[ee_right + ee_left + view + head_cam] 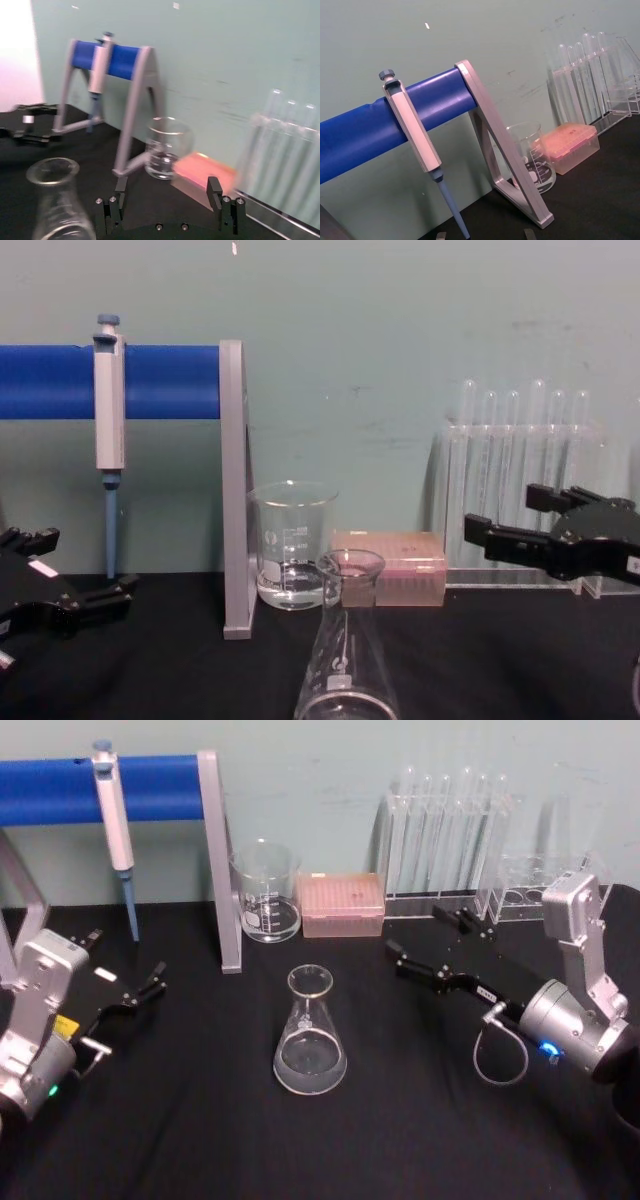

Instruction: Grasp the erlenmeyer flask with one hand, shake it three times, then place it back.

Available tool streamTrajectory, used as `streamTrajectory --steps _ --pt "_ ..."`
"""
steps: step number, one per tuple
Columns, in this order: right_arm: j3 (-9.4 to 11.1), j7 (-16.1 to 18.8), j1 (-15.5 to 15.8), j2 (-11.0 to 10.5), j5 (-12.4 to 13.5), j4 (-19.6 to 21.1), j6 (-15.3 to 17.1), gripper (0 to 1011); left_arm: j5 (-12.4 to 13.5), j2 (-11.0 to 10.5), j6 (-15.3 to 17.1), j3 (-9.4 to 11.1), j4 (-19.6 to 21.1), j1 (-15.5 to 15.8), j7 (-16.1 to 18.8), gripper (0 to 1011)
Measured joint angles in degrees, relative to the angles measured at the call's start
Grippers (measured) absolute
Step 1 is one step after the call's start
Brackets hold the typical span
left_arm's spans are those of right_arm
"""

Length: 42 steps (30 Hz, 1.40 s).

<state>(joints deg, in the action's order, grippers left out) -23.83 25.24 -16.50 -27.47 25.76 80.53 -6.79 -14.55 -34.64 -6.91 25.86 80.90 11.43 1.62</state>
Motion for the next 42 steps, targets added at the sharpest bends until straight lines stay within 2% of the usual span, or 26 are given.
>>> streamTrajectory --steps 8,12,23,29,42 --pt "0.95 -7.62 0.26 3.62 -4.48 -3.2 0.52 1003 0.0 0.0 0.0 0.0 0.0 0.0 0.0 1001" --pt "1.16 -8.82 0.26 4.79 -5.42 -5.17 1.14 1003 0.0 0.0 0.0 0.0 0.0 -0.01 0.0 1001" --pt "2.21 -7.88 0.4 6.49 -5.76 -8.82 2.39 1003 0.0 0.0 0.0 0.0 0.0 0.0 0.0 1001" --pt "2.7 -6.6 0.3 6.71 -6.16 -9.16 2.38 1003 0.0 0.0 0.0 0.0 0.0 0.0 0.0 1001" --pt "2.62 -6.66 0.26 6.66 -6.14 -9.09 2.32 1003 0.0 0.0 0.0 0.0 0.0 0.0 0.0 1001"
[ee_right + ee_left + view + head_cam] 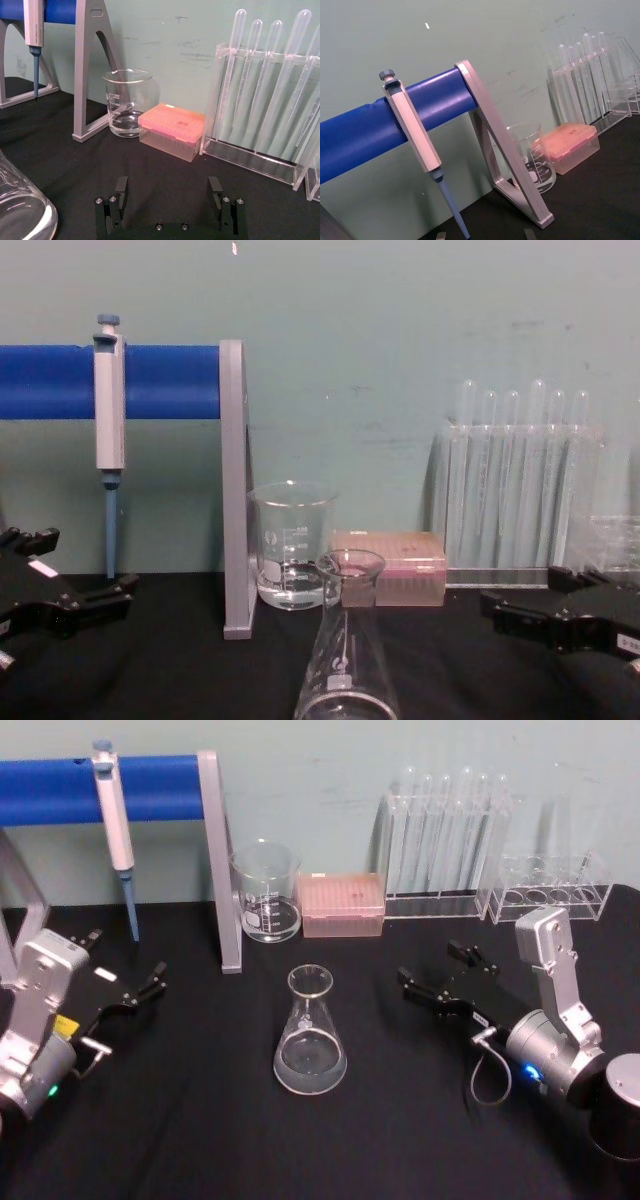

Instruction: Grasp the erlenmeyer flask with one hand, shake it three times, then place it back.

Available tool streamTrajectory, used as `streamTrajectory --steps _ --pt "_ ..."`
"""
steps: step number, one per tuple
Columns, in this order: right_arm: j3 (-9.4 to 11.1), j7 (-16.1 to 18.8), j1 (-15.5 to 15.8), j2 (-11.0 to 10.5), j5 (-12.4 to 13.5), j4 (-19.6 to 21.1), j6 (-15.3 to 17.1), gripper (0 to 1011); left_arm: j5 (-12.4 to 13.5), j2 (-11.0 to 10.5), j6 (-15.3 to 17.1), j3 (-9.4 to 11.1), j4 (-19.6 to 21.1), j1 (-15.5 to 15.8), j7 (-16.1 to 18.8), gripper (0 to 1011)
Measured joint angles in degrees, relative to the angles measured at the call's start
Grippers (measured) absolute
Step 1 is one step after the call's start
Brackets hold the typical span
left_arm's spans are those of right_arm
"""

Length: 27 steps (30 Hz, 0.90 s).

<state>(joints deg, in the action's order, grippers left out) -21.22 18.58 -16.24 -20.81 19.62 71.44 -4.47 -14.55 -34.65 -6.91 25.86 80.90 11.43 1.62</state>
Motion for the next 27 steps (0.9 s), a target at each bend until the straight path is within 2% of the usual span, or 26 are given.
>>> streamTrajectory --steps 27 --pt "-0.09 -0.18 0.0 -0.07 0.2 0.08 -0.08 1003 0.0 0.0 0.0 0.0 0.0 0.0 0.0 1001"
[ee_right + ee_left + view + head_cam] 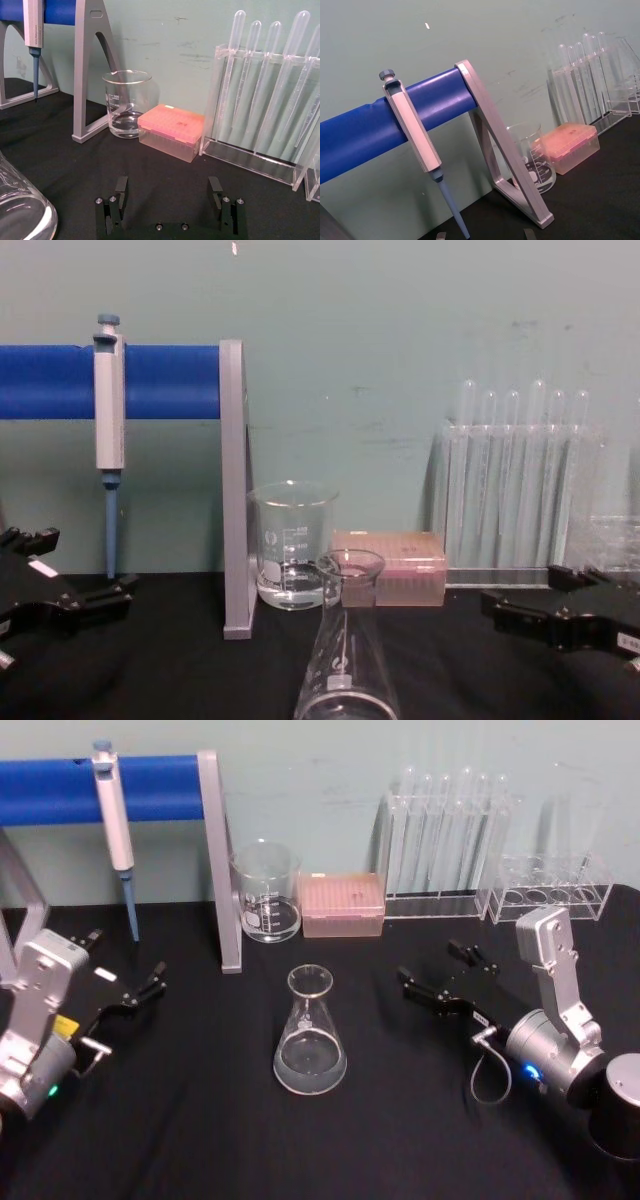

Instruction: Grasp the erlenmeyer flask with one hand, shake it three times, then place it back.

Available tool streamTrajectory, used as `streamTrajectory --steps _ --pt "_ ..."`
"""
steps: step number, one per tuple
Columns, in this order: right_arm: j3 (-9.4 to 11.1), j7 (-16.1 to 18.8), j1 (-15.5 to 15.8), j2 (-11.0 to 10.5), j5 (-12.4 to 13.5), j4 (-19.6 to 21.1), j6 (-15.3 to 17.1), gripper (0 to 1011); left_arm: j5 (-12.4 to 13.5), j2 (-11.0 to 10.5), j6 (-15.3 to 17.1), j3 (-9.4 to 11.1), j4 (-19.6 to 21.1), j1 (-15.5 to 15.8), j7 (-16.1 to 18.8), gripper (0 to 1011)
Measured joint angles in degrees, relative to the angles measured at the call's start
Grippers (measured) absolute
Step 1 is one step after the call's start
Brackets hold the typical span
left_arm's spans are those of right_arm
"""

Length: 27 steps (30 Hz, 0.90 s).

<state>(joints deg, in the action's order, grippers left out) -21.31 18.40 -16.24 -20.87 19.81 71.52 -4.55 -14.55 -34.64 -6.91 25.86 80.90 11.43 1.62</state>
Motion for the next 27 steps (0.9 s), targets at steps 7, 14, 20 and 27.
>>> streamTrajectory --steps 7,14,20,27 --pt "0.0 0.0 0.0 0.0 0.0 0.0 0.0 1003 0.0 0.0 0.0 0.0 0.0 0.0 0.0 1001" --pt "0.01 0.0 0.0 0.0 0.0 0.0 0.0 1003 0.0 0.0 0.0 0.0 0.0 0.0 0.0 1001" --pt "0.0 0.01 0.0 0.0 0.0 0.0 0.0 1003 0.0 0.0 0.0 0.0 0.0 0.0 0.0 1001" --pt "0.0 0.01 0.0 0.0 0.0 0.0 0.0 1003 0.0 0.0 0.0 0.0 0.0 0.0 0.0 1001"
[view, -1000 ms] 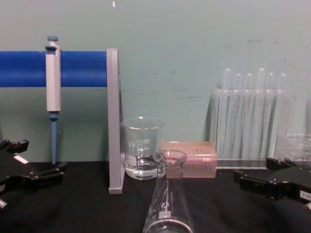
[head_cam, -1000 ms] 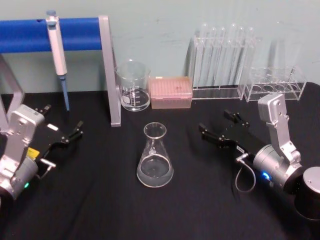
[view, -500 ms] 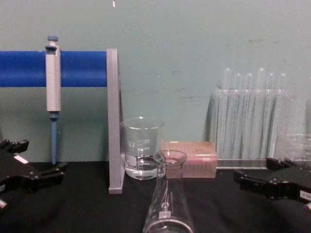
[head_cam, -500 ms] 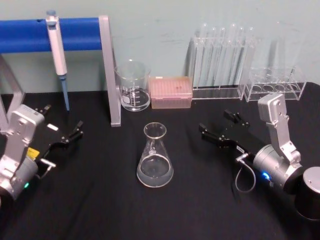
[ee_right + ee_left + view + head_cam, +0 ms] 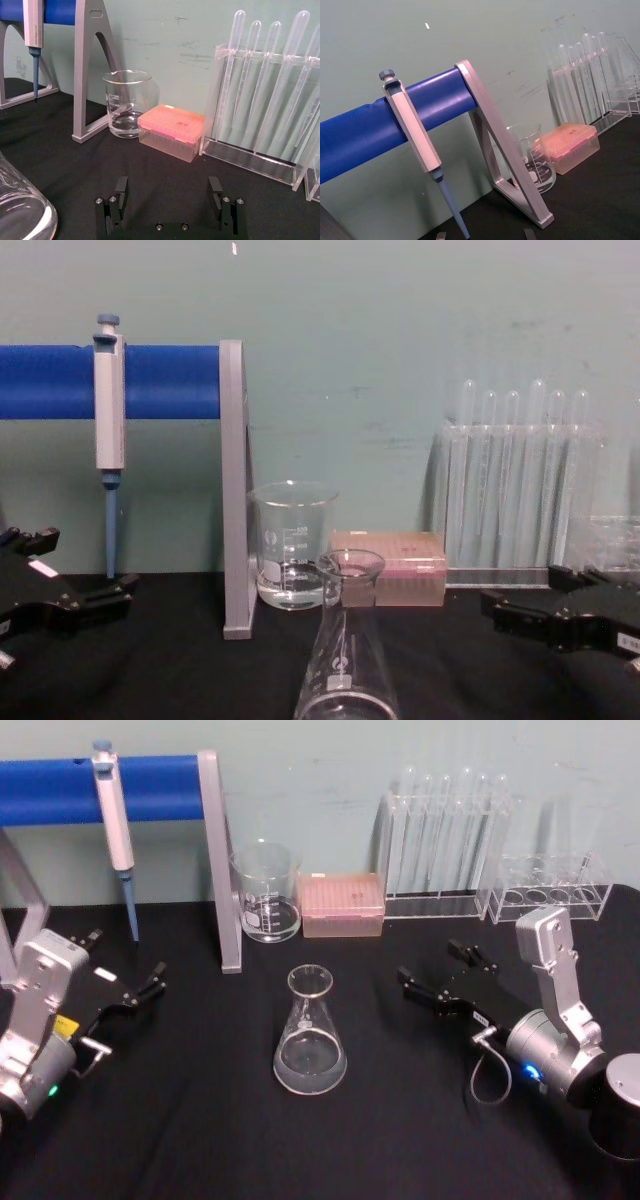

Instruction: Grasp the erlenmeyer flask with one hand, shake it three times, then place it back.

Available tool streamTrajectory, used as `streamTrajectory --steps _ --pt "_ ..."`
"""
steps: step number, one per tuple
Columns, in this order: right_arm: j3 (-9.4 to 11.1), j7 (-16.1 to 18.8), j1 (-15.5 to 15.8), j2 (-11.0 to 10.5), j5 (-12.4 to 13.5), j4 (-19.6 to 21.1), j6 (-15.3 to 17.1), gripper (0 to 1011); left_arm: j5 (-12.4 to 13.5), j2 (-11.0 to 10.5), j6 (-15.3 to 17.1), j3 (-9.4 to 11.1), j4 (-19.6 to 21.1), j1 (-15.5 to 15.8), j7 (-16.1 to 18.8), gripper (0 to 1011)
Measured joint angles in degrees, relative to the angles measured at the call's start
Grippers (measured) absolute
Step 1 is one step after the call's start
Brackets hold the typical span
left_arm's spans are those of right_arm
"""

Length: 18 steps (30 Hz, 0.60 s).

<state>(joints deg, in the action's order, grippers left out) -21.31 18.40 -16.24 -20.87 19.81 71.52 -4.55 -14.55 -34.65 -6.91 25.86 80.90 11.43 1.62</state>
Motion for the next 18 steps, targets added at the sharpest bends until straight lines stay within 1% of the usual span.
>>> streamTrajectory --steps 18 --pt "0.0 0.0 0.0 0.0 0.0 0.0 0.0 1003 0.0 0.0 0.0 0.0 0.0 0.0 0.0 1001"
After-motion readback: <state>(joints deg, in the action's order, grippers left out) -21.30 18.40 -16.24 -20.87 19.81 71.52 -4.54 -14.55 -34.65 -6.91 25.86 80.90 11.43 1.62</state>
